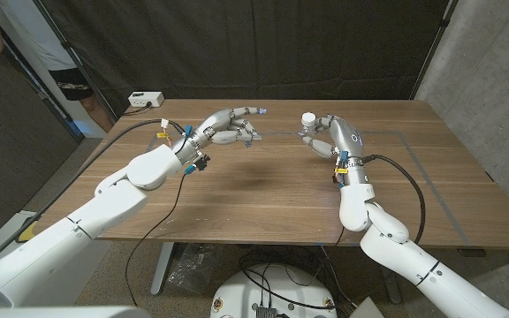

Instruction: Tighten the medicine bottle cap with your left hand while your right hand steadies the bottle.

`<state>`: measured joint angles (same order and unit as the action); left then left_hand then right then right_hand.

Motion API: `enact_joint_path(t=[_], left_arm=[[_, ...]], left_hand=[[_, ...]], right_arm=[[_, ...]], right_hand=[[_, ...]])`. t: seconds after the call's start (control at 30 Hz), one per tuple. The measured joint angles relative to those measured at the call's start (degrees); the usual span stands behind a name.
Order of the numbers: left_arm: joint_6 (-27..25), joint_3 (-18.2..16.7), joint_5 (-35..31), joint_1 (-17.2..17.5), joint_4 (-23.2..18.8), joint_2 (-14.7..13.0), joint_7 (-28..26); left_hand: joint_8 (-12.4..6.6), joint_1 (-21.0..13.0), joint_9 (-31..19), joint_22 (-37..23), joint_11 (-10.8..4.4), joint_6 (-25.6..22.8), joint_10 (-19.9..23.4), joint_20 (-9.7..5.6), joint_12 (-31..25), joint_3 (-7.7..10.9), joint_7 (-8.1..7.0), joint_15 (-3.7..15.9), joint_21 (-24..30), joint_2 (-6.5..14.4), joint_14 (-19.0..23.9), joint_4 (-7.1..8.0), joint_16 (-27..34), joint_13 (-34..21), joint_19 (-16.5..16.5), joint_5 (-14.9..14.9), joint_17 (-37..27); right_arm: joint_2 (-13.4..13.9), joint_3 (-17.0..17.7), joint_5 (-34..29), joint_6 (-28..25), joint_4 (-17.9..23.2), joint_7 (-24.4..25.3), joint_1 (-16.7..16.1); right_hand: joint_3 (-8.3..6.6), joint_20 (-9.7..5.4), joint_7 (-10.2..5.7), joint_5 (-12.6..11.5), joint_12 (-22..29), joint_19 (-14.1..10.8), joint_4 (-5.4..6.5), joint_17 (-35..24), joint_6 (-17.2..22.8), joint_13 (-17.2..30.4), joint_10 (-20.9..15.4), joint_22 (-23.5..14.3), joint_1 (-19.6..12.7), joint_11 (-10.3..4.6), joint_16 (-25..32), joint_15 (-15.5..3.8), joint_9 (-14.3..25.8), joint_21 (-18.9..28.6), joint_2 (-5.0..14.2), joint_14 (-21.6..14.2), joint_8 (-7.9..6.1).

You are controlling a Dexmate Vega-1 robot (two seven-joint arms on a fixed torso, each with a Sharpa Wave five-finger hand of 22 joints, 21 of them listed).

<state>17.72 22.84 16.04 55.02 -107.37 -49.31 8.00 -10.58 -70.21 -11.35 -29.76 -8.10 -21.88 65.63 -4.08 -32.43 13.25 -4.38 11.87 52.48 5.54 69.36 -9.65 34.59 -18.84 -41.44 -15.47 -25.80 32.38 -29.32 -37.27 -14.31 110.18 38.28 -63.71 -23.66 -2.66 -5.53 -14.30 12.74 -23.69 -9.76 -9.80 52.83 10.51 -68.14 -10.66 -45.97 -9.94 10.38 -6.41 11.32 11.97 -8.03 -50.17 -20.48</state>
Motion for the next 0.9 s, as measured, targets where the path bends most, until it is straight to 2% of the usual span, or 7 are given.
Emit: enact_joint_path(t=[0.17,0.2,0.27,0.47,0.57,0.63,0.9], left_arm=[[0.0,1.65,0.0,-2.05,1.94,0.6,0.0],[1.24,2.11,0.57,-2.69,2.69,0.89,3.78],[1.67,2.57,0.87,-3.32,3.37,1.21,4.72],[3.44,4.05,1.82,-5.23,6.08,2.59,7.22],[4.02,4.53,2.23,-5.88,7.22,3.21,7.91],[4.49,5.06,2.53,-6.58,8.29,3.89,8.44],[6.13,6.32,3.47,-8.47,11.04,5.35,10.68]], left_hand=[[0.21,-0.9,0.0,-0.28,0.32,1.16,0.31,0.33,0.0,0.89,0.55,-0.21,0.83,0.0,-1.26,-0.05,-0.75,0.01,1.91,-0.73,-0.71],[0.21,-1.0,0.0,-0.38,0.34,1.45,0.28,0.39,0.0,1.18,0.84,-0.52,1.14,0.1,-1.58,0.09,-0.76,0.01,2.45,-0.88,-1.08],[0.21,-1.43,0.0,-0.58,0.78,1.95,-0.15,0.51,0.0,1.26,1.25,-0.51,1.48,0.51,-2.16,0.16,-0.77,0.01,3.31,-1.0,-1.81],[0.32,-2.04,0.0,-0.93,1.17,3.23,-0.55,0.39,0.0,1.49,0.86,-0.75,2.58,0.67,-2.38,0.4,-0.77,0.01,3.82,-1.35,-3.35],[0.65,-2.33,0.01,-1.13,1.17,4.93,-0.56,0.7,0.0,1.48,-0.01,-0.83,3.56,0.38,-2.46,0.4,-0.77,0.01,4.13,-1.77,-4.04],[0.65,-2.33,0.01,-1.2,1.2,5.44,-0.58,0.5,0.0,1.48,-0.52,-0.83,3.9,0.38,-2.46,0.41,-0.77,0.01,4.33,-1.77,-4.32],[0.65,-2.71,0.01,-1.46,1.35,6.56,-1.18,0.7,-0.12,1.98,-1.02,-0.83,4.98,0.0,-2.46,0.54,-0.76,0.01,4.74,-2.22,-4.89]], right_arm=[[0.0,0.0,-0.5,-1.02,0.0,-0.15,0.0],[-1.37,-1.15,-0.68,-1.27,-0.61,-0.21,1.59],[-1.61,-1.38,-0.81,-1.61,-0.64,-0.29,1.84],[-2.15,-2.04,-1.48,-2.95,-0.58,-0.73,2.37],[-2.33,-2.4,-1.88,-3.72,-0.3,-1.11,2.52],[-2.41,-2.56,-2.06,-4.06,-0.18,-1.27,2.55],[-2.95,-3.14,-2.41,-4.99,-0.1,-1.35,2.57]], right_hand=[[0.0,0.0,0.0,0.01,-0.04,0.0,0.0,0.0,0.0,0.02,-0.21,0.0,-0.15,0.21,0.0,0.0,0.02,0.0,-0.15,0.0,0.0],[0.0,0.0,0.0,0.01,-0.1,0.0,0.0,0.0,0.0,0.03,-0.29,0.0,-0.15,0.29,0.0,0.0,0.02,0.0,-0.15,0.0,0.0],[0.0,0.0,0.0,0.01,-0.21,0.0,0.0,0.0,0.0,0.07,-0.3,0.0,-0.15,0.29,0.0,0.0,0.02,0.0,-0.15,0.0,0.01],[0.0,0.0,0.0,0.19,-0.22,0.0,0.0,0.0,0.0,0.07,-0.31,0.0,-0.15,0.29,0.0,-0.33,0.02,0.0,-0.15,-0.34,0.02],[-0.11,0.0,0.0,0.19,-0.23,0.0,-0.11,0.0,0.0,0.12,-0.31,0.0,-0.15,0.29,0.0,-0.33,0.02,0.0,-0.15,-0.34,0.02],[-0.73,0.0,0.0,0.22,-0.39,0.0,0.37,0.0,0.0,0.22,-0.31,-0.01,-0.15,0.29,0.0,-0.25,0.01,0.0,-0.15,-0.43,0.15],[-0.81,0.0,0.0,0.3,-0.44,0.0,0.29,0.0,0.0,0.31,-0.31,-0.01,-0.15,0.29,0.0,-0.61,-0.02,0.0,-0.15,-1.22,0.19]])
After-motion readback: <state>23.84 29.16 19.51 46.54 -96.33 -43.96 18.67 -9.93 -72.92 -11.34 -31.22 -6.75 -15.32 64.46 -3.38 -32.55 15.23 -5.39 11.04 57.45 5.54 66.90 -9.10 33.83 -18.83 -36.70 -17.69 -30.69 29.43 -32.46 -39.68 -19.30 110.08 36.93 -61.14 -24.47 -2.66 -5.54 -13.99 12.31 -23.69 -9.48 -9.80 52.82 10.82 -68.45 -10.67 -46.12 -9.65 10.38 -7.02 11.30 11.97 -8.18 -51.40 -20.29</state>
